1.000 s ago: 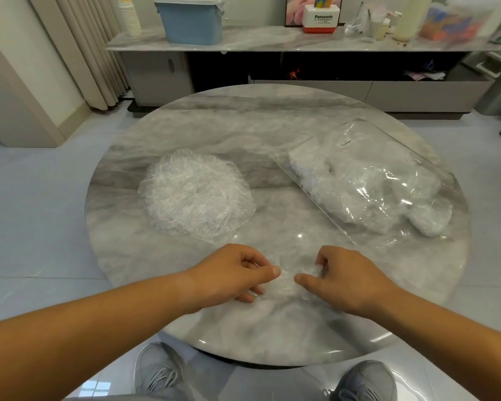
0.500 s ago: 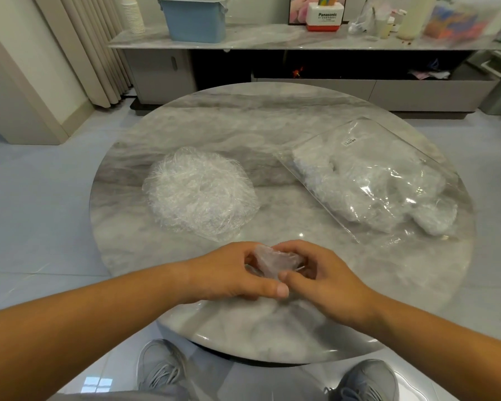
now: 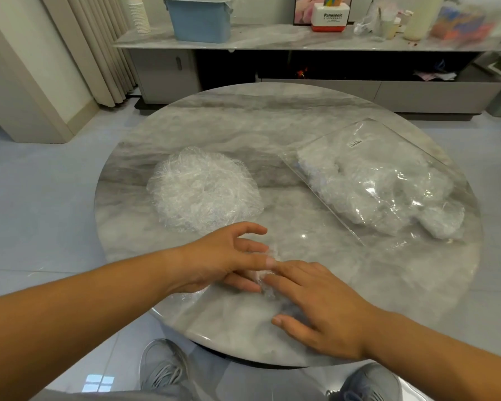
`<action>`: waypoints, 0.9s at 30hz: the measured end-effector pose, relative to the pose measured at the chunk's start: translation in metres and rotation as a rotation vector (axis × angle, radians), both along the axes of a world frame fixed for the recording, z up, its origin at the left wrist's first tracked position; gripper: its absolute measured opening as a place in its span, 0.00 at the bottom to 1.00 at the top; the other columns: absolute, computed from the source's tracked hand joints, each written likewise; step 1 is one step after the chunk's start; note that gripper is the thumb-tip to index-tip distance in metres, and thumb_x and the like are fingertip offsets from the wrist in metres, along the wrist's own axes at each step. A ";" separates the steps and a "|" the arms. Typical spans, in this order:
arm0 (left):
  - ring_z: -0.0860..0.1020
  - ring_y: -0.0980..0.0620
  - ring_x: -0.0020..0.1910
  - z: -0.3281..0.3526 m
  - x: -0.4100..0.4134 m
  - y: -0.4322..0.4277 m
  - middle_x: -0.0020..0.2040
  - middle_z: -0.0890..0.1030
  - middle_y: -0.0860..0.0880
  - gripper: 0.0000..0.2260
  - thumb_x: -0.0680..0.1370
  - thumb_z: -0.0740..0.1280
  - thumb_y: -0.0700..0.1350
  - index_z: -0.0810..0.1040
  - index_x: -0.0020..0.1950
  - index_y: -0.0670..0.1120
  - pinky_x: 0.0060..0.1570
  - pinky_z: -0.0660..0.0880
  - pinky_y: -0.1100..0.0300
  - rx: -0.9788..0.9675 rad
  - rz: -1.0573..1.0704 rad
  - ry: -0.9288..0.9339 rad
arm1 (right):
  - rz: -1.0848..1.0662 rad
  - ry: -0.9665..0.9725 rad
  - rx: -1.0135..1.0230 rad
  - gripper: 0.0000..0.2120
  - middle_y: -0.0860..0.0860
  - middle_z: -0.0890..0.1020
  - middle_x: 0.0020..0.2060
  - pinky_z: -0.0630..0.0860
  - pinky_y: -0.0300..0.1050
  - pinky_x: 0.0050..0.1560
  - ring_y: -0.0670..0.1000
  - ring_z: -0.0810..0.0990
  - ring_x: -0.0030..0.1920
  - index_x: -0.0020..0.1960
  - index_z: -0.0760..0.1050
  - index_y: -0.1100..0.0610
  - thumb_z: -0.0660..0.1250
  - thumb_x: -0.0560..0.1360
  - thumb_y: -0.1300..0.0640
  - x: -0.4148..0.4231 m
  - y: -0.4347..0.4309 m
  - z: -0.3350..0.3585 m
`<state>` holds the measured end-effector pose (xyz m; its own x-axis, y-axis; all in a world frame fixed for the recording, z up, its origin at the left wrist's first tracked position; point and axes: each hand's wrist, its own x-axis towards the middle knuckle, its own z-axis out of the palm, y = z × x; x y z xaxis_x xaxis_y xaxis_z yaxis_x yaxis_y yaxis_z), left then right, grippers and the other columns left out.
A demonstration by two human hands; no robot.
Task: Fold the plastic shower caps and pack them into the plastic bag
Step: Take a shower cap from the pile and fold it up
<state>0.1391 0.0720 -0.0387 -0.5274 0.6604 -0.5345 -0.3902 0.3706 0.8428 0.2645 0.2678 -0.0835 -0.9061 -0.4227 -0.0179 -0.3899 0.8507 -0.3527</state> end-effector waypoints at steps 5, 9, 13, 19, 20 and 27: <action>0.84 0.37 0.51 0.006 -0.004 0.001 0.60 0.83 0.40 0.15 0.79 0.71 0.44 0.75 0.65 0.47 0.49 0.83 0.46 -0.021 0.042 -0.035 | -0.046 -0.011 0.083 0.30 0.46 0.64 0.78 0.62 0.47 0.72 0.49 0.63 0.74 0.78 0.60 0.47 0.52 0.80 0.34 -0.001 -0.002 -0.002; 0.86 0.44 0.44 0.006 -0.008 0.003 0.53 0.85 0.44 0.11 0.80 0.69 0.46 0.77 0.62 0.48 0.44 0.83 0.50 -0.126 0.112 0.186 | -0.082 0.025 0.139 0.29 0.47 0.68 0.75 0.61 0.45 0.68 0.51 0.67 0.72 0.76 0.65 0.47 0.52 0.80 0.33 -0.002 0.001 -0.004; 0.82 0.56 0.39 -0.006 -0.012 0.005 0.48 0.84 0.50 0.17 0.74 0.76 0.55 0.78 0.59 0.52 0.40 0.78 0.60 -0.314 0.003 0.515 | -0.069 0.003 0.170 0.31 0.48 0.65 0.78 0.58 0.46 0.71 0.52 0.63 0.75 0.76 0.64 0.46 0.51 0.80 0.32 -0.003 -0.001 -0.004; 0.84 0.52 0.38 -0.013 -0.012 0.016 0.44 0.84 0.49 0.26 0.66 0.82 0.54 0.76 0.58 0.50 0.40 0.82 0.59 -0.371 -0.094 0.477 | -0.017 -0.097 0.007 0.29 0.39 0.57 0.79 0.49 0.42 0.75 0.42 0.50 0.78 0.76 0.64 0.39 0.56 0.78 0.31 -0.004 0.010 0.000; 0.83 0.52 0.37 -0.014 -0.012 0.018 0.43 0.83 0.49 0.25 0.66 0.83 0.52 0.76 0.57 0.49 0.39 0.82 0.58 -0.380 -0.114 0.463 | -0.025 -0.124 -0.052 0.29 0.39 0.57 0.79 0.50 0.43 0.77 0.41 0.49 0.78 0.75 0.66 0.39 0.57 0.77 0.32 -0.003 0.012 0.000; 0.77 0.52 0.32 -0.019 -0.011 0.027 0.36 0.78 0.45 0.16 0.70 0.81 0.45 0.80 0.49 0.37 0.33 0.78 0.62 -0.352 -0.118 0.358 | -0.364 -0.216 -0.485 0.22 0.32 0.59 0.75 0.57 0.38 0.75 0.33 0.54 0.76 0.62 0.77 0.34 0.61 0.71 0.29 0.004 0.016 0.010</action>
<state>0.1281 0.0992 -0.0573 -0.6509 0.5388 -0.5348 -0.0383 0.6803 0.7320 0.2685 0.2840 -0.0739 -0.9905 -0.0950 -0.0998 0.0162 0.6391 -0.7690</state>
